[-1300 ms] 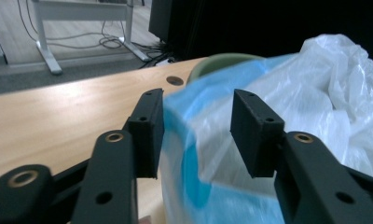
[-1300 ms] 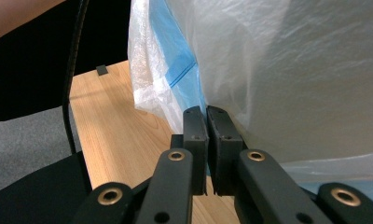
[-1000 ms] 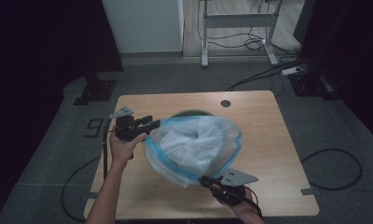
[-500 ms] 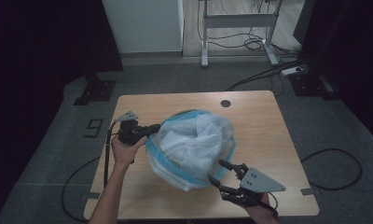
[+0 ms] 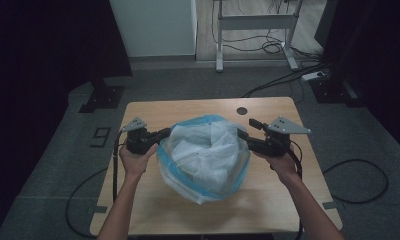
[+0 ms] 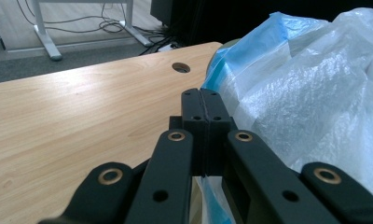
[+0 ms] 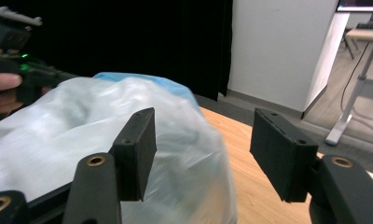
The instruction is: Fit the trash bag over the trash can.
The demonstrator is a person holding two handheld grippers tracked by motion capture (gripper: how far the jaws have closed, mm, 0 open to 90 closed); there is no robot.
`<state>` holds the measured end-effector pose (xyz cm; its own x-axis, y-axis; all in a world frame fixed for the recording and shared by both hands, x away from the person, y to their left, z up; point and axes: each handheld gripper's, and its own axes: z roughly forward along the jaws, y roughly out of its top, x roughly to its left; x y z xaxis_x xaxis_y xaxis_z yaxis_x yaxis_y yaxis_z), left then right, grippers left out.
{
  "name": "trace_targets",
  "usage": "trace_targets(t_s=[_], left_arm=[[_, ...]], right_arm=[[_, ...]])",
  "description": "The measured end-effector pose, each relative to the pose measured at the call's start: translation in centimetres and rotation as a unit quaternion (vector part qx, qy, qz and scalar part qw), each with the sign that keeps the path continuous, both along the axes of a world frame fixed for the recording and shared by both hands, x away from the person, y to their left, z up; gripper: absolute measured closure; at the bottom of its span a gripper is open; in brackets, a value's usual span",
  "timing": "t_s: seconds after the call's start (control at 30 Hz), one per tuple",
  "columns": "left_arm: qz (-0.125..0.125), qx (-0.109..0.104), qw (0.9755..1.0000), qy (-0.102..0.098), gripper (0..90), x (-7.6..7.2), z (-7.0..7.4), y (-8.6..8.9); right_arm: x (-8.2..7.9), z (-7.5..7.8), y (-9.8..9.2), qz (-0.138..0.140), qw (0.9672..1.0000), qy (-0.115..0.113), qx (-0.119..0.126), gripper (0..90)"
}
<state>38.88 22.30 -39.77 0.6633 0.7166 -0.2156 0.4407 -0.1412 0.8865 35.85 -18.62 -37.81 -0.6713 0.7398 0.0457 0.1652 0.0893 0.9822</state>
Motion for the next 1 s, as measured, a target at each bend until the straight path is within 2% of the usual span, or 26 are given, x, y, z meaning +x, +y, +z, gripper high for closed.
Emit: trace_targets(t_s=[0.1, 0.17, 0.23, 0.27, 0.3, 0.33, 0.37, 0.4, 0.43, 0.47, 0.5, 0.6, 0.7, 0.73, 0.77, 0.8, 0.83, 0.9, 0.93, 0.97, 1.0], left_arm=[[0.0, -0.002, 1.0, 0.0, 90.0, 0.1, -0.1, -0.1], [-0.001, -0.004, 1.0, -0.001, 90.0, 0.1, 0.0, -0.1], [-0.002, -0.004, 1.0, -0.002, 90.0, -0.1, 0.0, -0.3], [-0.002, -0.004, 1.0, -0.002, 90.0, -0.1, 0.0, -0.3], [-0.002, -0.004, 1.0, -0.004, 90.0, -0.2, 0.1, -0.3], [-0.002, -0.004, 1.0, -0.004, 89.9, -0.2, 0.1, -0.3], [0.001, -0.005, 1.0, -0.006, 90.0, -0.3, 0.2, -0.2], [0.001, -0.005, 1.0, -0.006, 90.0, -0.3, 0.2, -0.2], [0.004, -0.005, 0.9999, -0.008, 90.0, -0.3, 0.3, -0.2], [0.004, -0.005, 0.9999, -0.008, 90.0, -0.3, 0.3, -0.2], [0.01, -0.005, 0.9999, -0.009, 90.0, -0.2, 0.4, -0.1], [0.016, -0.006, 0.9998, -0.011, 90.0, -0.1, 0.5, -0.1], [0.034, -0.005, 0.9993, -0.013, 90.0, 0.5, 0.9, -0.2], [0.034, -0.005, 0.9993, -0.013, 90.0, 0.5, 0.9, -0.2], [0.043, 0.001, 0.999, -0.007, 90.0, 1.1, 1.0, -0.4], [0.043, 0.001, 0.999, -0.007, 90.0, 1.1, 1.0, -0.4], [0.048, 0.007, 0.9988, -0.004, 90.0, 1.4, 0.9, -0.5], [0.056, 0.018, 0.9982, 0.01, 90.0, 2.2, 0.5, -0.9], [0.056, 0.018, 0.9982, 0.01, 90.0, 2.2, 0.5, -0.9], [0.057, 0.018, 0.9978, 0.027, 90.0, 2.7, -0.1, -0.9], [0.057, 0.018, 0.9978, 0.027, 90.0, 2.7, -0.1, -0.9]], right_arm=[[1.3, -0.4, 0.3, 0.011, 0.9997, 0.018, 0.011, 40.6], [1.5, -0.5, 0.4, 0.013, 0.9996, 0.022, 0.013, 40.9], [2.0, -1.0, 0.7, 0.025, 0.9987, 0.042, 0.016, 45.6], [2.0, -1.0, 0.7, 0.025, 0.9987, 0.042, 0.016, 45.6], [2.1, -1.3, 0.8, 0.034, 0.9979, 0.051, 0.021, 57.8], [2.1, -1.3, 0.8, 0.034, 0.9979, 0.051, 0.021, 57.8], [1.9, -1.5, 0.8, 0.032, 0.9984, 0.044, 0.014, 72.9], [1.9, -1.5, 0.8, 0.032, 0.9984, 0.044, 0.014, 72.9], [1.6, -1.6, 1.0, 0.029, 0.999, 0.034, 0.004, 84.5], [1.6, -1.6, 1.0, 0.029, 0.999, 0.034, 0.004, 84.5], [1.5, -1.5, 1.1, 0.016, 0.9995, 0.028, -0.004, 88.7], [1.7, -1.3, 1.1, 0.008, 0.9997, 0.023, 0.001, 89.0], [2.5, -0.8, 0.9, -0.023, 0.9994, 0.023, 0.008, 89.0], [2.5, -0.8, 0.9, -0.023, 0.9994, 0.023, 0.008, 89.0], [3.2, -0.7, 1.0, -0.042, 0.9987, 0.028, 0.005, 89.0], [3.2, -0.7, 1.0, -0.042, 0.9987, 0.028, 0.005, 89.0], [4.0, -1.1, 1.3, -0.061, 0.9975, 0.035, -0.011, 89.0], [4.7, -1.8, 1.6, -0.074, 0.9959, 0.05, -0.017, 89.0], [4.7, -1.8, 1.6, -0.074, 0.9959, 0.05, -0.017, 89.0], [5.3, -2.7, 1.9, -0.078, 0.9946, 0.064, -0.022, 89.0], [5.3, -2.7, 1.9, -0.078, 0.9946, 0.064, -0.022, 89.0]])
